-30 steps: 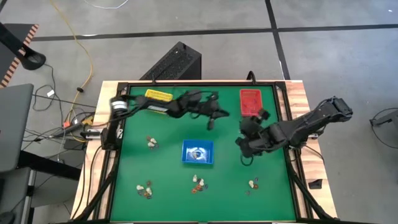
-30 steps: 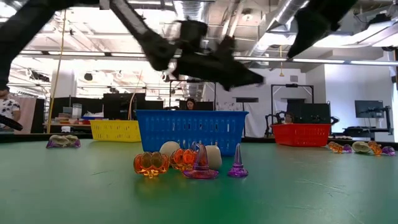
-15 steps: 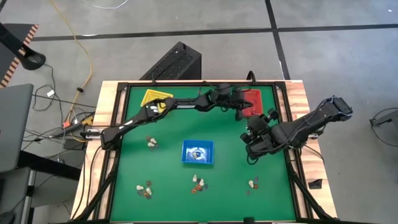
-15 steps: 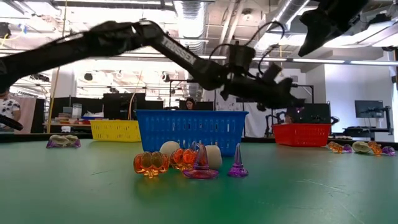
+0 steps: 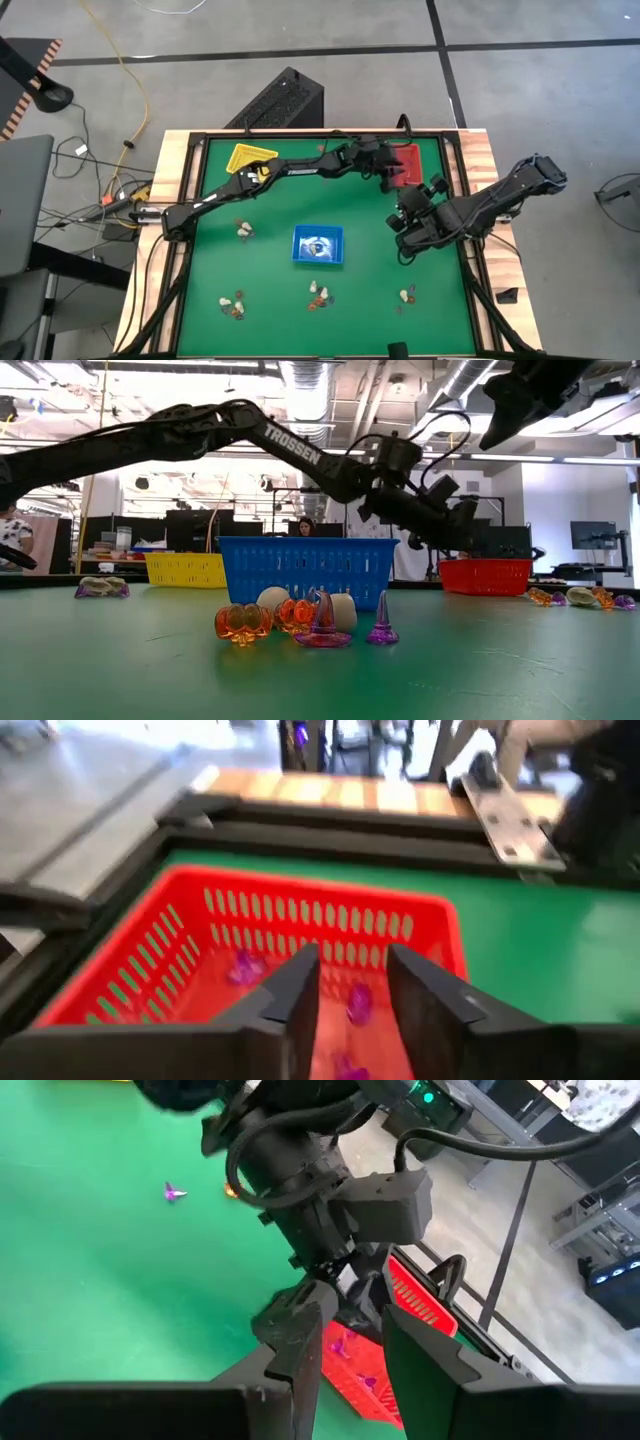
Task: Sort Halloween decoration
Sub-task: Put the orange pumpkin toy into the yellow bin
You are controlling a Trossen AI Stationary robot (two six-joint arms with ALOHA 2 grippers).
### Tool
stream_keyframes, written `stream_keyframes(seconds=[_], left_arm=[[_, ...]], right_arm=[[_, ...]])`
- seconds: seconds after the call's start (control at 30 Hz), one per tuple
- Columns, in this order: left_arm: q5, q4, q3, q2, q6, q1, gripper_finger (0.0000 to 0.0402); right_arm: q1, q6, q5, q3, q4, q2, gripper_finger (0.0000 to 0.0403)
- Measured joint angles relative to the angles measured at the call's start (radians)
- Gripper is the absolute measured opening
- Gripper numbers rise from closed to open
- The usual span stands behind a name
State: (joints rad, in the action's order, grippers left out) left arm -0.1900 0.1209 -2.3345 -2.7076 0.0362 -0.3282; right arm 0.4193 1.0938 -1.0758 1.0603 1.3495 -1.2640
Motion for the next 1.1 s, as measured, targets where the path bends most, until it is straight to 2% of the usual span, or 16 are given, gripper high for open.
stream_keyframes(seconds=[0.07,0.2,0.33,0.47,0.53,0.63,0.73,0.8,0.97,1.1], left_arm=[[0.006,-0.126,-0.021,0.025,0.038,-0.006,0.0129],[0.137,-0.444,-0.017,0.152,0.138,-0.021,0.0138],[0.359,-0.836,-0.016,0.35,0.244,-0.022,0.0139],[0.59,-1.177,-0.021,0.496,0.247,-0.012,0.0139],[0.608,-1.298,-0.015,0.533,0.231,-0.017,0.0139],[0.553,-1.414,0.011,0.623,0.203,-0.038,0.0139],[0.45,-1.41,0.145,0.769,0.176,-0.064,0.0139],[0.409,-1.317,0.32,0.863,0.137,-0.068,0.0139],[0.39,-0.9,0.855,1.15,0.109,0.026,0.0139],[0.404,-0.574,1.205,1.368,0.098,0.099,0.0139]], right_arm=[[0.004,0.009,0.018,0.0,0.0,0.0,0.0137],[0.014,0.009,0.042,0.0,-0.009,0.0,0.0137],[0.01,0.008,0.074,0.0,-0.038,0.0,0.0137],[-0.004,-0.01,0.173,0.0,-0.088,0.0,0.0136],[-0.016,-0.018,0.241,0.0,-0.127,0.0,0.0136],[-0.03,-0.012,0.348,-0.004,-0.19,-0.002,0.0136],[-0.023,0.017,0.417,-0.031,-0.232,-0.019,0.0136],[-0.023,0.046,0.483,-0.06,-0.235,-0.036,0.0136],[-0.091,0.108,0.651,-0.142,-0.247,-0.075,0.0136],[-0.184,0.075,0.774,-0.175,-0.265,-0.093,0.0136]])
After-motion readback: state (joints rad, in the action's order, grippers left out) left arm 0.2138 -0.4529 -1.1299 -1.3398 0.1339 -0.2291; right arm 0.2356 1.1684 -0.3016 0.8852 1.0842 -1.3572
